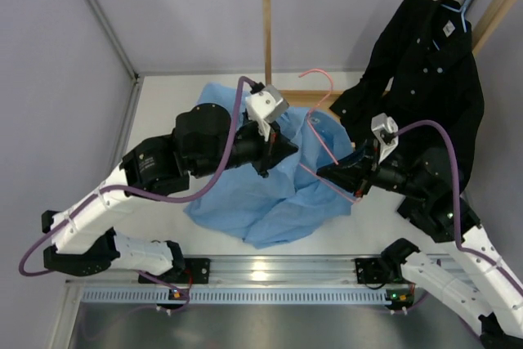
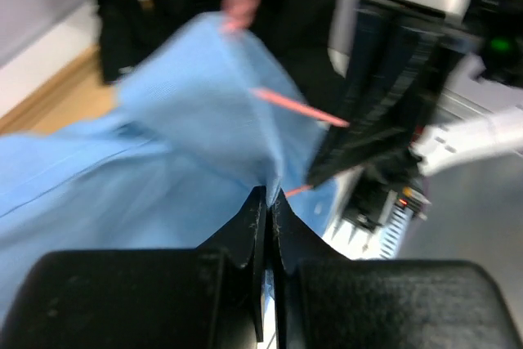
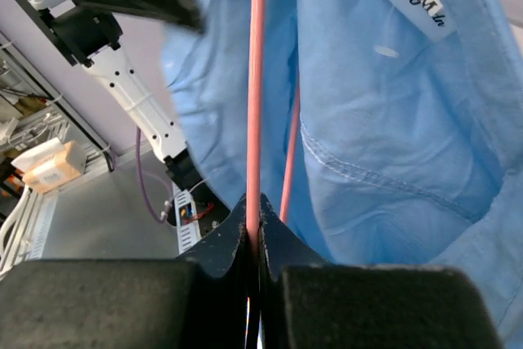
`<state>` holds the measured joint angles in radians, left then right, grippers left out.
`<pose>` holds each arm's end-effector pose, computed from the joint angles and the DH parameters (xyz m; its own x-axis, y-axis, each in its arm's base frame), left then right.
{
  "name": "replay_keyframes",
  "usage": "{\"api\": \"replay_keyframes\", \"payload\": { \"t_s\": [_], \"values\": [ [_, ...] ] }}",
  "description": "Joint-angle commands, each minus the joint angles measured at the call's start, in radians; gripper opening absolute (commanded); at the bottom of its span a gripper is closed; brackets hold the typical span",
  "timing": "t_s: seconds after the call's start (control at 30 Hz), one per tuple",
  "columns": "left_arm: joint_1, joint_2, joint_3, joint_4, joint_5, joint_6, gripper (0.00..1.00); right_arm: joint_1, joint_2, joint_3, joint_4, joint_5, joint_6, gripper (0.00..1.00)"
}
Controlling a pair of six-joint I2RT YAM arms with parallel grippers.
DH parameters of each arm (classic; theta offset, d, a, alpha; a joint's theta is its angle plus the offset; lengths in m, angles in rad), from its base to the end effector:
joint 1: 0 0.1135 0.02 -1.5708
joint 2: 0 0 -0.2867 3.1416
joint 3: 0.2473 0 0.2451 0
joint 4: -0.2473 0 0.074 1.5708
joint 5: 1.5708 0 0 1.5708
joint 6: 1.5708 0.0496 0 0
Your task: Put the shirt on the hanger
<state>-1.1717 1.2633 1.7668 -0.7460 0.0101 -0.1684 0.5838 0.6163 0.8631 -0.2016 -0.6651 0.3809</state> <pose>0.0898 -0.2143 0.5243 -0.2470 0.1545 -0.9566 0.8965 0.4112 -0.1651 0.0789 0.0888 0.4006 -0.3175 0.1409 -0.9377 -0.8942 0.2848 0.3455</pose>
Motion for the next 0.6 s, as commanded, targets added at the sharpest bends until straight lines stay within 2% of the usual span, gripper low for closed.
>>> {"api": "replay_keyframes", "payload": {
  "t_s": [0.0,0.1,0.17,0.33,0.57],
  "values": [
    [0.000,-0.005,0.022,-0.067,-0.365,-0.037,0.00,0.024,-0.021,-0.032,0.274,-0.028,0.027,0.00],
    [0.000,-0.002,-0.006,-0.069,-0.565,-0.075,0.00,0.025,-0.058,-0.070,0.264,-0.028,0.010,0.00],
    [0.000,0.007,-0.009,-0.069,-0.588,-0.066,0.00,0.025,-0.061,-0.093,0.274,-0.048,0.015,0.00],
    [-0.002,0.087,0.043,-0.067,-0.305,0.018,0.00,0.039,-0.011,-0.154,0.342,-0.073,0.024,0.00],
    [-0.011,0.101,-0.004,-0.072,-0.223,0.009,0.00,0.071,-0.006,-0.266,0.510,0.056,0.072,0.00]
  ]
}}
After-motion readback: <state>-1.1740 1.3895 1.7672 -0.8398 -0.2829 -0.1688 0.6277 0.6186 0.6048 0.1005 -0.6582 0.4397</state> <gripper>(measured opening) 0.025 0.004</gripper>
